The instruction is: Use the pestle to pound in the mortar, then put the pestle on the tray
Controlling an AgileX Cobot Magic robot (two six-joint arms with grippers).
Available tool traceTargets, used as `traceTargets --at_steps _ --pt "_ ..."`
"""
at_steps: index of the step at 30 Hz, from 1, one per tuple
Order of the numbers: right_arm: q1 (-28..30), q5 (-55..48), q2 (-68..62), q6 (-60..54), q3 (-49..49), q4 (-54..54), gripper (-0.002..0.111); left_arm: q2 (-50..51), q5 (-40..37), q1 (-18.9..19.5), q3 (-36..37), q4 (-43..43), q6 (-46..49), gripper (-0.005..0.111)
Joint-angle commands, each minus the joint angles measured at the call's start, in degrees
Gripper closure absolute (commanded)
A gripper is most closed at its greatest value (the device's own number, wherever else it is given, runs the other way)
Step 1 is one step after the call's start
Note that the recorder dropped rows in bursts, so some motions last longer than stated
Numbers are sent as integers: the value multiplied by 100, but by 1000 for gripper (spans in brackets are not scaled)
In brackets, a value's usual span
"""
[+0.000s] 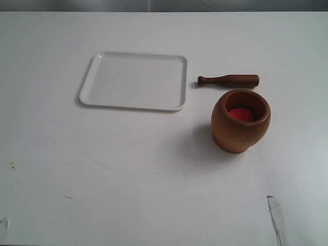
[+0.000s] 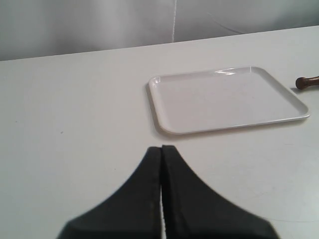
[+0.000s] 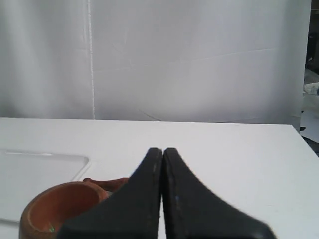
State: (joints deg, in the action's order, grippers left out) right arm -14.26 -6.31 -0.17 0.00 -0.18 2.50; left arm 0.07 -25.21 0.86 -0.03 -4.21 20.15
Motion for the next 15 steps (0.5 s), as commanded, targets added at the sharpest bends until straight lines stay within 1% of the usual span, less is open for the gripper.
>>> traceTargets --at_steps 1,4,10,15 --pt "36 154 17 40 18 476 108 -7 17 -44 3 42 -47 107" --pt "36 206 17 40 18 568 108 -7 17 -44 3 42 -47 107" --pt "36 801 17 78 18 643 108 -7 17 -44 3 42 -47 107" --pt "36 1513 17 198 18 1763 108 -7 17 -44 3 42 -47 107"
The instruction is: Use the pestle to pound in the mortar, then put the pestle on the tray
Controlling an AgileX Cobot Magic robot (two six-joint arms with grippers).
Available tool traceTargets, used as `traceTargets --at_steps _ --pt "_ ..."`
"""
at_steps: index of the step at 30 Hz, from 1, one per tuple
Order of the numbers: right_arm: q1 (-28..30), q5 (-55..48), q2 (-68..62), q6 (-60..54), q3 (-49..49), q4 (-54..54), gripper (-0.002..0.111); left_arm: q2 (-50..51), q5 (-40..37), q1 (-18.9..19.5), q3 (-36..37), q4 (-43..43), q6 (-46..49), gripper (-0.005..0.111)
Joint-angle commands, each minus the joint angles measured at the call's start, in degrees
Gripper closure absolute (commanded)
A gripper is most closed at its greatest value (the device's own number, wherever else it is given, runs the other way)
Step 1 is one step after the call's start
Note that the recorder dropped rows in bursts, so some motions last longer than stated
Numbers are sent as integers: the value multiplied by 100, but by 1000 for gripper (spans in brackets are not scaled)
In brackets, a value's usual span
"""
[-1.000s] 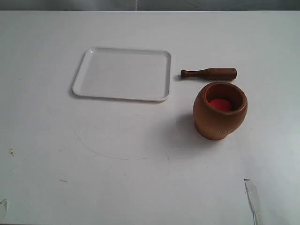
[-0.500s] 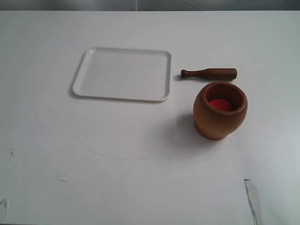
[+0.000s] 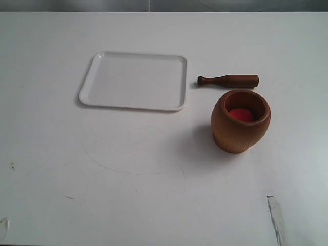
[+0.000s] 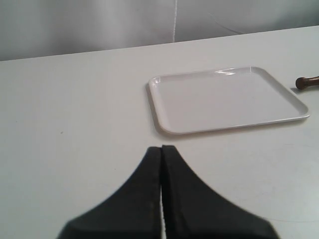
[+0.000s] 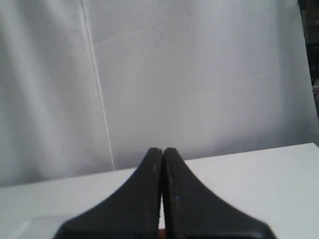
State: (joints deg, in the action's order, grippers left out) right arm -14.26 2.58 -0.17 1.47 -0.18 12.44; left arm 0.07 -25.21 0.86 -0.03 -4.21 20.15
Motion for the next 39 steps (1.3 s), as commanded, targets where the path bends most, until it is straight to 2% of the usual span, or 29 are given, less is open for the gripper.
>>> traceTargets --at_steps 1,4,7,14,17,22,27,34,39 --pt "36 853 17 51 18 1001 108 -7 17 -44 3 42 -47 107" --pt "36 1516 17 51 18 1225 108 -7 17 -44 3 42 -47 107" --pt "26 1830 17 51 -190 662 108 -7 17 -44 3 42 -47 107" --pt "26 1945 -147 -292 -1627 -234 108 -7 17 -44 3 42 -47 107" --pt "26 1682 -496 -232 -2369 -1095 108 -7 17 -44 3 42 -47 107" --pt "26 792 -1339 -67 -3436 -2123 108 -7 17 -44 3 42 -47 107" --pt "26 -296 -2695 -66 -4449 -2609 108 -7 17 -44 3 42 -47 107" --pt "-65 -2020 -4689 -393 -6028 -2607 108 -7 17 -44 3 42 -47 107" --pt "-323 -2969 -5794 -1290 -7017 -2223 108 -7 17 -44 3 42 -47 107"
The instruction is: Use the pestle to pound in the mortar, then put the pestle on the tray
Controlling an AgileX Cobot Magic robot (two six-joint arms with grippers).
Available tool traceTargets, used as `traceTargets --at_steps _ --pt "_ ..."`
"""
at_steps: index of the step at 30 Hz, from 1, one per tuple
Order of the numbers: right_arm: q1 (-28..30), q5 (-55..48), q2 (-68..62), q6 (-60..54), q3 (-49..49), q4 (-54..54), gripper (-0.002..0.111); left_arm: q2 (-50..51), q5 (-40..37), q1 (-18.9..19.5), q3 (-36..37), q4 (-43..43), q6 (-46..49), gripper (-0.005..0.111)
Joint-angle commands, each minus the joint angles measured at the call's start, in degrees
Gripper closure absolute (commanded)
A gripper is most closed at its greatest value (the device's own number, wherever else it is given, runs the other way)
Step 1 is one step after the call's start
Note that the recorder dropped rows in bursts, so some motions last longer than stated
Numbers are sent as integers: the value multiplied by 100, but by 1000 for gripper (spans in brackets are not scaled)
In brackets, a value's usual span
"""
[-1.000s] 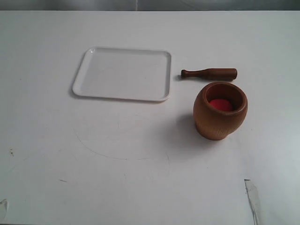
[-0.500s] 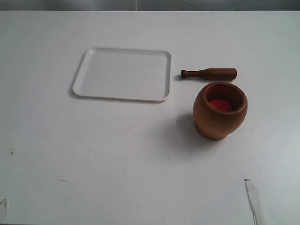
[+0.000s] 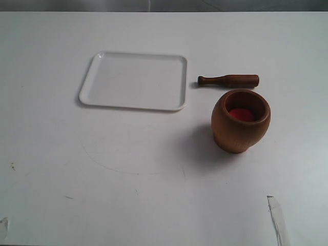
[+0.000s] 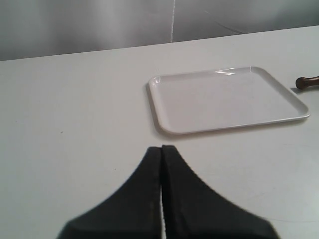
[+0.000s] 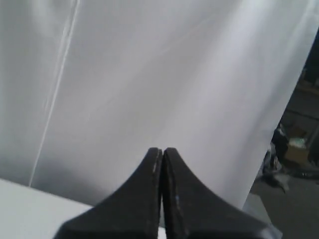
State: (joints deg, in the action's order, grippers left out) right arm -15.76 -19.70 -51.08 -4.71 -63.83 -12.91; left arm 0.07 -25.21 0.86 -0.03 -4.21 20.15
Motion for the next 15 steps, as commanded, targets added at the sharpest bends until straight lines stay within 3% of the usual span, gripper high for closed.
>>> traceTargets --at_steps 1,8,15 --pt "-239 -924 -926 -920 -849 500 108 -7 17 -44 3 42 -47 107" --pt "-654 -2050 -2549 -2224 -2030 1615 108 -7 17 -44 3 42 -47 107" --pt "-772 -3522 -4198 -3101 -3103 1826 108 -7 17 -44 3 42 -47 107"
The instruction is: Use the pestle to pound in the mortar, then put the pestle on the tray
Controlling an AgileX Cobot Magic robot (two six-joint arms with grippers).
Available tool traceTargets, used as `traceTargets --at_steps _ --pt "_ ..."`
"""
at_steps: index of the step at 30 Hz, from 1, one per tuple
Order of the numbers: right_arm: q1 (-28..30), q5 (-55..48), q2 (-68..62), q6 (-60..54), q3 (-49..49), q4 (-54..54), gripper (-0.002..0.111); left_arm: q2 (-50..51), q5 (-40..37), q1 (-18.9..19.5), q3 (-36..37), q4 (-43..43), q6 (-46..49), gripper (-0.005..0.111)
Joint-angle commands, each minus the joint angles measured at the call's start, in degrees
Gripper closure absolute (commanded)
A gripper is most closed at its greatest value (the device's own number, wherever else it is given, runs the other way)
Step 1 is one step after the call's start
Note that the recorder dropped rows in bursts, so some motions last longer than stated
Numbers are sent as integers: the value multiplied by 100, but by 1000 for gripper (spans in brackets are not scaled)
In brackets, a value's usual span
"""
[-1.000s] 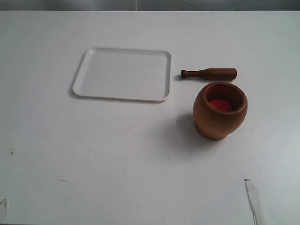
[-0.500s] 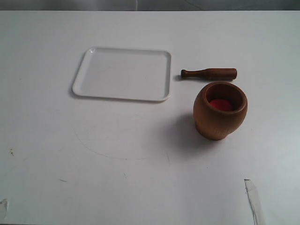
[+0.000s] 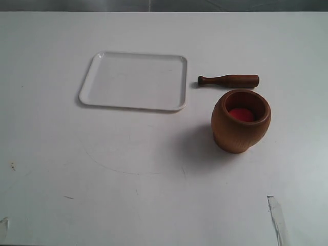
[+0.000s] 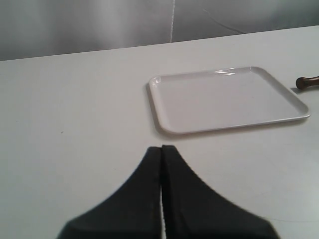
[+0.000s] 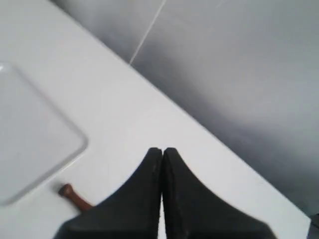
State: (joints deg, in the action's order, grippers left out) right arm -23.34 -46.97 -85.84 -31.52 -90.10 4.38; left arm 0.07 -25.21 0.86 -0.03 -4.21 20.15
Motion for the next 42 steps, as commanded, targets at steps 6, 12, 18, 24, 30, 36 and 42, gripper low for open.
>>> traceTargets --at_steps 6,12,18,24,30,36,42 --pt "-14 -1634 -1879 -1276 -1003 224 108 -7 17 -44 3 42 -47 107" --pt "-14 -1902 -2683 -2074 -1003 301 108 -7 17 -44 3 42 -47 107" --pt "-28 -2009 -3251 -2103 -1003 374 108 -7 17 -44 3 42 -47 107" --pt "-194 -1927 -3685 -2270 -1003 376 107 -7 17 -44 3 42 -47 107" --pt "-539 -1536 -3900 -2955 -992 366 75 -7 17 -44 3 42 -47 107" --pt "-694 -872 -3988 -3019 -992 -182 47 -7 17 -44 3 42 -47 107" --pt "-646 -894 -4042 -2904 -992 -184 52 -7 17 -44 3 42 -47 107"
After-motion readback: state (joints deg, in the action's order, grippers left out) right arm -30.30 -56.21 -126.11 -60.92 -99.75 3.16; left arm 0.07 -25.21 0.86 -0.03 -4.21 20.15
